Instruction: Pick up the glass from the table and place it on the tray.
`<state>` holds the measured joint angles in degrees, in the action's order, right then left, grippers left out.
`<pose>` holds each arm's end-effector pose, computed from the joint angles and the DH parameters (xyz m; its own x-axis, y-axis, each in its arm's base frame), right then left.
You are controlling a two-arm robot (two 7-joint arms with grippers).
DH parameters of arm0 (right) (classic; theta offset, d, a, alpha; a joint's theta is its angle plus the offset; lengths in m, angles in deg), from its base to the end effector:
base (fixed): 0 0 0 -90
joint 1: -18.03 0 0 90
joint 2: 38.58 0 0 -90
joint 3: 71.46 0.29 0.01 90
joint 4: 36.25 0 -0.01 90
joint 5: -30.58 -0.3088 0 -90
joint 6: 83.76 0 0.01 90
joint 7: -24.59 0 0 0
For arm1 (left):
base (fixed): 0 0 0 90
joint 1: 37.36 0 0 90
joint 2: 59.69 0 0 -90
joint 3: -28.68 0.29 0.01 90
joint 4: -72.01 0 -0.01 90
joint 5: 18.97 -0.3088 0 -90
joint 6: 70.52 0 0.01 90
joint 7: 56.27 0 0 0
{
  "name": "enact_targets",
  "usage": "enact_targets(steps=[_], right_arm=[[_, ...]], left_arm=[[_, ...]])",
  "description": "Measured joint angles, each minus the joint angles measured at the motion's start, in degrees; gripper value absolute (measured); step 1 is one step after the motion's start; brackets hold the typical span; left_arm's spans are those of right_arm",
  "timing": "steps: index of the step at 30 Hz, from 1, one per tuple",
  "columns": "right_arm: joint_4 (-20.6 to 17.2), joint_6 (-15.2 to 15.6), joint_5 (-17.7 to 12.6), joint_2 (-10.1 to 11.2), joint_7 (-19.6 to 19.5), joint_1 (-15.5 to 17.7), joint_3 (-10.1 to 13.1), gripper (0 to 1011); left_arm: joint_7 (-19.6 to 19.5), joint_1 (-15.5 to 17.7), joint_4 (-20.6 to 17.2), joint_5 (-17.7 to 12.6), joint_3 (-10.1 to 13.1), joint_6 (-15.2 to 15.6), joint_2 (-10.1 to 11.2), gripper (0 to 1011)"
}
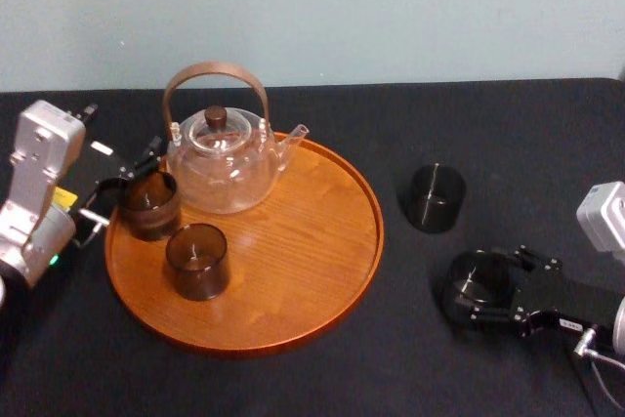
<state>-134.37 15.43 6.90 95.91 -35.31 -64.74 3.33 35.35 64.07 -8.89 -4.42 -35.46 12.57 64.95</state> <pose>0.2823 -0.1180 -0.2812 0.7448 -0.6634 0.0725 0.6196 0.6471 -0.4442 0.3581 0.0827 -0.3023 0.2923 0.8803 0.3736 -0.9553 0.2873 0.0702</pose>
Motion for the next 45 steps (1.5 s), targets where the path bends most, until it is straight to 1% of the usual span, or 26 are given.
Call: enact_targets(steps=[4,8,18,20,21,24,45], right_arm=[[0.28,0.22,0.15,-0.19,0.08,-0.64,-0.63,1003],[0.32,0.00,0.94,-0.17,0.06,-1.03,-1.34,1002],[0.29,0.00,0.86,-0.13,0.05,-0.95,-1.18,1003],[0.28,0.00,0.81,-0.12,0.04,-0.94,-1.13,979],[0.27,0.00,0.79,-0.12,0.04,-0.93,-1.12,943],[0.25,0.00,0.74,-0.12,0.05,-0.92,-1.09,904],[0.22,0.00,0.56,-0.12,0.04,-0.85,-0.98,903]], left_arm=[[0.00,0.00,0.00,0.00,0.00,0.00,0.00,1001],[0.00,0.00,0.00,0.00,0.00,0.00,0.00,1001],[0.00,0.00,0.00,0.00,0.00,0.00,0.00,1001],[0.00,0.00,0.00,0.00,0.00,0.00,0.00,1001],[0.00,0.00,0.00,0.00,0.00,0.00,0.00,1001],[0.00,0.00,0.00,0.00,0.00,0.00,0.00,1001],[0.00,0.00,0.00,0.00,0.00,0.00,0.00,1001]])
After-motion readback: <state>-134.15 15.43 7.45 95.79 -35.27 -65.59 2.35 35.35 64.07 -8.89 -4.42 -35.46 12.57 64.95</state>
